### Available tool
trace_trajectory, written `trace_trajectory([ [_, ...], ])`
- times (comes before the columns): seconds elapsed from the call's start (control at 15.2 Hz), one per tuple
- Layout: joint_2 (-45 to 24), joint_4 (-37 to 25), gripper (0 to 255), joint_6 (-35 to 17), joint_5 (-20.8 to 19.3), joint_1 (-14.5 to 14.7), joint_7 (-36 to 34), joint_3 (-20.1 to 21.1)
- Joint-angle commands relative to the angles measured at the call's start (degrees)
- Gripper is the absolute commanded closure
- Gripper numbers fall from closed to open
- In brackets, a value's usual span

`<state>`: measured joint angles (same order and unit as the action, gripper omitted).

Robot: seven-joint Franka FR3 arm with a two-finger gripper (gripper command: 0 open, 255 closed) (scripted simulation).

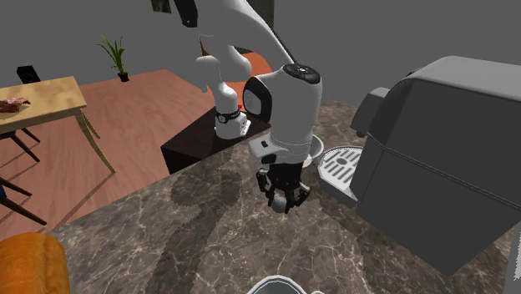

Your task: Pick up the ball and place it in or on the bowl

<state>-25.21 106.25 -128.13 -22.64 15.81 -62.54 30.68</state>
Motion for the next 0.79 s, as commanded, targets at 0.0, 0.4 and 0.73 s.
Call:
trace_trajectory([
  [0.0,1.0,-0.3,255,1.1,0.7,-0.3,0.6,0.4],
  [0.4,3.4,-1.8,255,4.6,2.7,-1.0,2.1,1.4],
  [0.73,8.1,2.3,255,4.6,5.1,-1.6,1.8,2.9],
])
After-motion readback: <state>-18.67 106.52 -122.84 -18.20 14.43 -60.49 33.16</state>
